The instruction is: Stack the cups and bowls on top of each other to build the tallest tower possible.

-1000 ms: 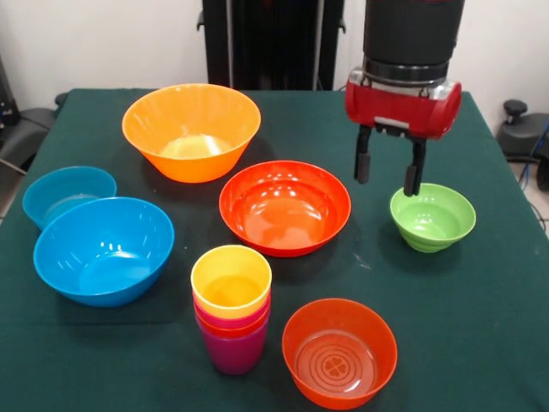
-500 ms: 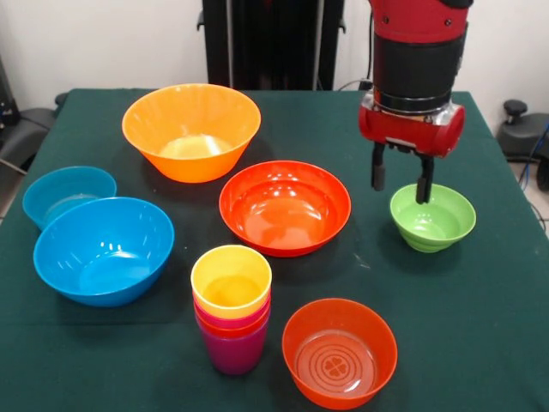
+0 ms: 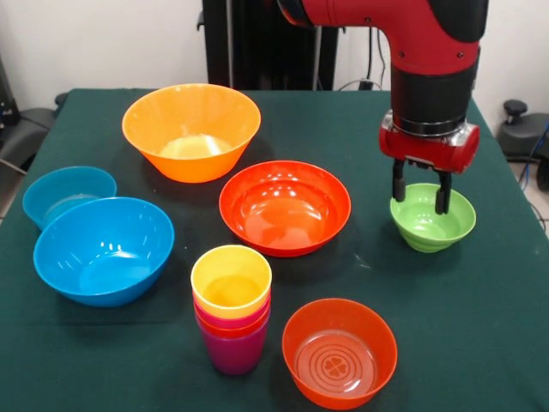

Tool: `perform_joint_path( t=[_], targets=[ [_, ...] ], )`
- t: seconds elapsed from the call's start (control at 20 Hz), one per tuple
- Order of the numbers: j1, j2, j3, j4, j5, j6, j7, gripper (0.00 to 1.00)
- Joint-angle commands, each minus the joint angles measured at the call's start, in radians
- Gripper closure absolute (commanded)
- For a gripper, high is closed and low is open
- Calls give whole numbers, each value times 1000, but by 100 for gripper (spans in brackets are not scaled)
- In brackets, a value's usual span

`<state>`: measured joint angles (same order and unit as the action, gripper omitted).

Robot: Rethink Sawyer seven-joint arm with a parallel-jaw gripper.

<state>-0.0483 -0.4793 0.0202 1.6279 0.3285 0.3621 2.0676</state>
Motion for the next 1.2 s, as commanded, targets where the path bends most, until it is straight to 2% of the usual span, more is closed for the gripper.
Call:
perform_joint_path(
  t=[0.05,0.7,1.2],
  targets=[
    [8,36,78,62,22,-31,167,0],
    [12,21,56,96,13,-19,162,0],
    [15,55,45,106,5,-49,160,0]
  ],
)
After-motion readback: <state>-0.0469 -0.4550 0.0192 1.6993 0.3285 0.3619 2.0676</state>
